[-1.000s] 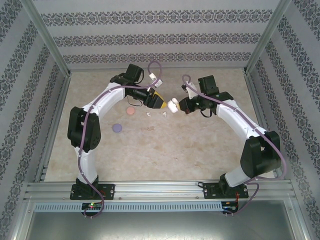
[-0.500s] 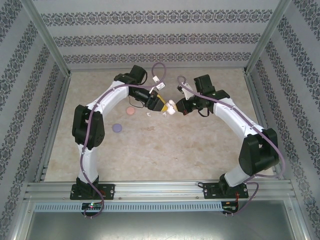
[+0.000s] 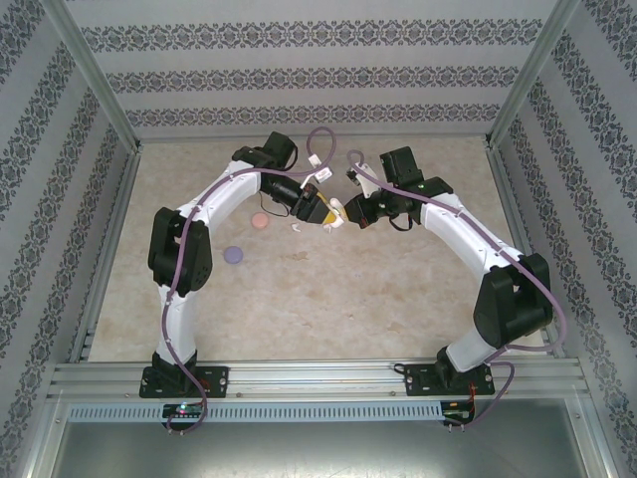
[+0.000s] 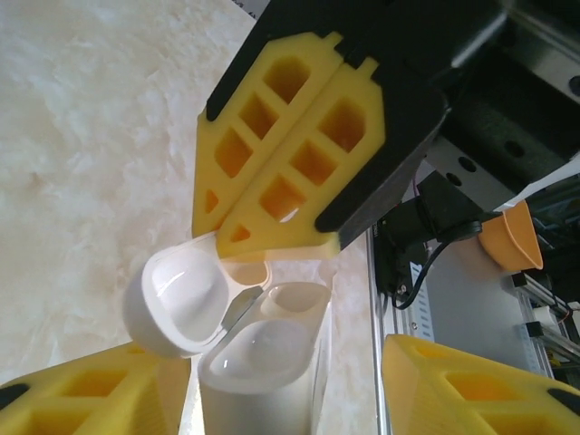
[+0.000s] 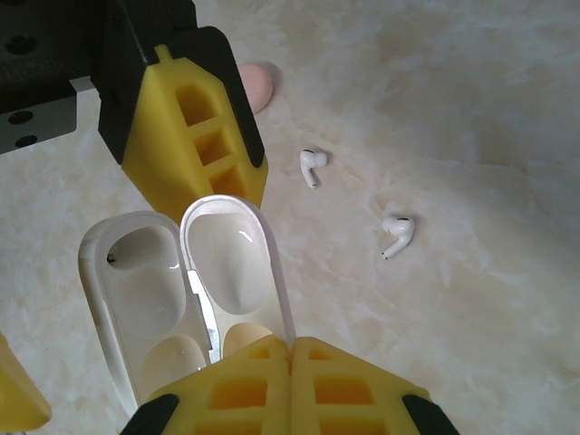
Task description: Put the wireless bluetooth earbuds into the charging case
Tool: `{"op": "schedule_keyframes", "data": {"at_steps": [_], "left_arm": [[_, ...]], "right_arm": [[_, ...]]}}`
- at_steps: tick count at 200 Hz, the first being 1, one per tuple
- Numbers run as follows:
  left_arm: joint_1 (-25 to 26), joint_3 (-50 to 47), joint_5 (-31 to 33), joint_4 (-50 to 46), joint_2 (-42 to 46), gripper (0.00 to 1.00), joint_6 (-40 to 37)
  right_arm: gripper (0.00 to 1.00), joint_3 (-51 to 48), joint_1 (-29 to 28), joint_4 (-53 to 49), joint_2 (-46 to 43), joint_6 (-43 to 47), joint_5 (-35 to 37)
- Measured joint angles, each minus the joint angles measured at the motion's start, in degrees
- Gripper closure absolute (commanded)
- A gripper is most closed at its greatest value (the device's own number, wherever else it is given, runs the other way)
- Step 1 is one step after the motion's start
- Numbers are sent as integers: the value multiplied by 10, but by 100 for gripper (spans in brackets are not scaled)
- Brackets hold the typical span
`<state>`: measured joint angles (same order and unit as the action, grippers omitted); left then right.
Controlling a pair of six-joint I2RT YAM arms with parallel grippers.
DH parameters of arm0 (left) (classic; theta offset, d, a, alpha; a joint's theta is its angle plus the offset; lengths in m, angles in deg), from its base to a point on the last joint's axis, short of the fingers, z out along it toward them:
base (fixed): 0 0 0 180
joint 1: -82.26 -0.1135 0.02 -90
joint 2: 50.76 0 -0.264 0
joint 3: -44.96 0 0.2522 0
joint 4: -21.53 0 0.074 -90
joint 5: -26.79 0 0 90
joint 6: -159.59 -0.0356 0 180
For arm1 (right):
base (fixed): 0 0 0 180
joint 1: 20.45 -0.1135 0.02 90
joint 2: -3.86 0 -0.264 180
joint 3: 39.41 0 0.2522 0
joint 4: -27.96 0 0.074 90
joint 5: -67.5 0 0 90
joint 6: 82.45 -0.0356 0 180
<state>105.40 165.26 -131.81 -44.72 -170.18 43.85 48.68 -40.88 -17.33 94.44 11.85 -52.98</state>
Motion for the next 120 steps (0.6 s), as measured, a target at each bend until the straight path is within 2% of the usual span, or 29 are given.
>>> {"op": "schedule_keyframes", "data": {"at_steps": [64, 120], "left_arm": [[0, 11, -7, -11, -11, 65, -11], [0, 13, -17, -20, -20, 87, -12]], "right_arm": [[100, 6, -1, 0, 5, 0, -3], [100, 9, -4, 0, 7, 0, -4]]}}
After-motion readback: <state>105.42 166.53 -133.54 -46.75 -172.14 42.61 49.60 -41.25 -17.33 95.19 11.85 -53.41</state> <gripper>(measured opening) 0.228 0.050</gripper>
